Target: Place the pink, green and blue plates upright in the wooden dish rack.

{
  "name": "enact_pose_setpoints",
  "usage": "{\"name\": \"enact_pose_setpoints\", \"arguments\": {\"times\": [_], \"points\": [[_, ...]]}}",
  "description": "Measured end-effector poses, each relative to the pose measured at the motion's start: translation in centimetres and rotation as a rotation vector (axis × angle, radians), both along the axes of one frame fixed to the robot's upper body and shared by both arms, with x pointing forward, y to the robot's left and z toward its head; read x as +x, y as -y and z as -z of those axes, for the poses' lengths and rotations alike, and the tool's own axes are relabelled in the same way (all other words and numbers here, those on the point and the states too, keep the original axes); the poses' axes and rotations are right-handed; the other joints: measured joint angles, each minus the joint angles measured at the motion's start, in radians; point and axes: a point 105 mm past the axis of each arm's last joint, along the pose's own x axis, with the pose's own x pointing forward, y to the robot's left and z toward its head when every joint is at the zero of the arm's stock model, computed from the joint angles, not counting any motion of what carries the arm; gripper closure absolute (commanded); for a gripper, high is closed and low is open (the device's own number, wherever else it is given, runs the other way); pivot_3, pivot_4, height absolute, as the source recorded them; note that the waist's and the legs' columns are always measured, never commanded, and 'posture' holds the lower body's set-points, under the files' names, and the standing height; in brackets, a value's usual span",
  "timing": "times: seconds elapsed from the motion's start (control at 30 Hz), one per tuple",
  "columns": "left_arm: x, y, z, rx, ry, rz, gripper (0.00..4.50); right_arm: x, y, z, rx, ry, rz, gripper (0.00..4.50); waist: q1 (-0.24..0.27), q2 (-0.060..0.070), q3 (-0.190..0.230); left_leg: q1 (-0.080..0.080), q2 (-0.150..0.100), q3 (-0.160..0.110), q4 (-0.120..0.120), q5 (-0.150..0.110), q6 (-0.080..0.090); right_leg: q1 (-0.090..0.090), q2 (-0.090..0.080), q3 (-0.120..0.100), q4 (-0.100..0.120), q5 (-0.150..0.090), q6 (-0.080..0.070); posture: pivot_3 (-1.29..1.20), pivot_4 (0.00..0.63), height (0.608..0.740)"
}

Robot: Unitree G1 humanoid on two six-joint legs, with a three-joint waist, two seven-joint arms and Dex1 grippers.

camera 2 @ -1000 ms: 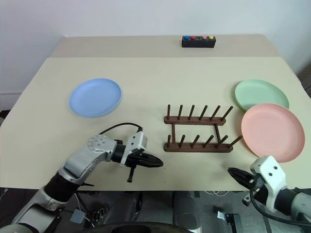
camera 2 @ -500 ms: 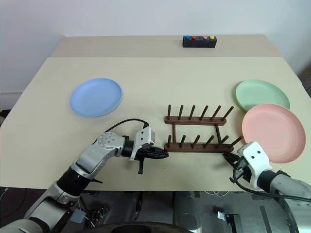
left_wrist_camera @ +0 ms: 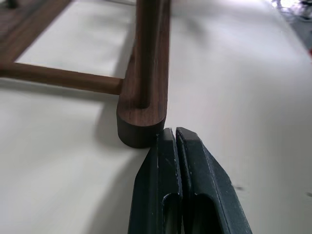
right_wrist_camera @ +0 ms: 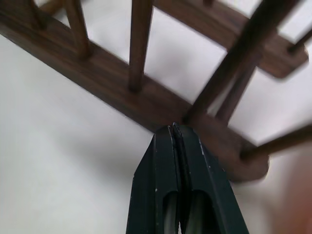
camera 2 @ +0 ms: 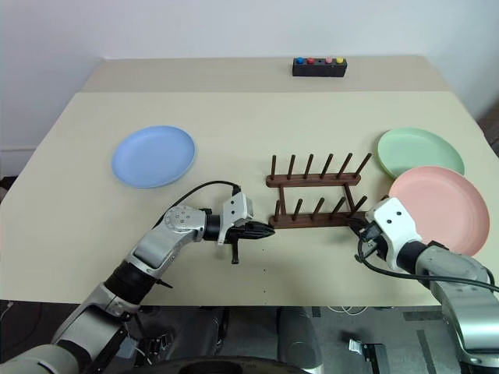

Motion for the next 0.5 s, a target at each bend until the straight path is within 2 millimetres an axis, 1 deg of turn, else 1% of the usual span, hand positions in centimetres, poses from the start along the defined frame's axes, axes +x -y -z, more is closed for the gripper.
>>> {"name": "enact_pose_setpoints", "arguments": {"times": [0.1, 0.2, 0.33, 0.4, 0.5], "points": [[1.0, 0.0, -0.2, -0.002, 0.029, -0.027, 4.42, 0.7, -0.5, -0.2, 0.003, 0.011, -0.019, 4.49, -0.001, 0.0, 0.0, 0.0, 0.0, 0.0, 0.0, 0.0, 0.0, 0.0, 0.0, 0.0, 0.0, 0.0, 0.001, 0.0, 0.15, 0.74], [1.8, -0.1, -0.3, -0.015, 0.038, -0.061, 4.42, 1.3, -0.4, 0.1, 0.001, 0.011, -0.018, 4.49, -0.001, 0.0, 0.0, 0.0, 0.0, 0.0, 0.0, 0.0, 0.0, 0.0, 0.0, 0.0, 0.001, 0.0, 0.001, 0.0, 0.15, 0.74], [2.1, -0.1, -0.4, -0.019, 0.046, -0.065, 4.42, 1.6, -0.2, 0.1, 0.001, 0.025, -0.031, 4.49, -0.001, 0.0, 0.0, 0.0, 0.0, 0.0, 0.0, 0.0, 0.0, 0.0, 0.0, 0.0, 0.001, 0.001, 0.001, 0.0, 0.15, 0.74], [1.9, 0.0, -0.4, -0.026, 0.033, -0.056, 4.42, 1.0, 0.0, 0.2, 0.005, 0.016, -0.048, 4.49, 0.0, 0.0, 0.0, 0.0, 0.0, 0.0, 0.0, 0.0, 0.0, 0.0, 0.0, 0.0, 0.001, 0.001, 0.001, 0.0, 0.15, 0.74], [1.5, -0.4, -0.4, -0.027, 0.01, -0.041, 4.42, -0.7, 1.0, 0.4, 0.017, -0.04, -0.058, 4.49, 0.0, 0.0, 0.0, 0.0, 0.0, 0.0, -0.001, 0.0, 0.0, 0.0, 0.0, 0.0, 0.001, 0.0, 0.001, 0.0, 0.15, 0.74]]}}
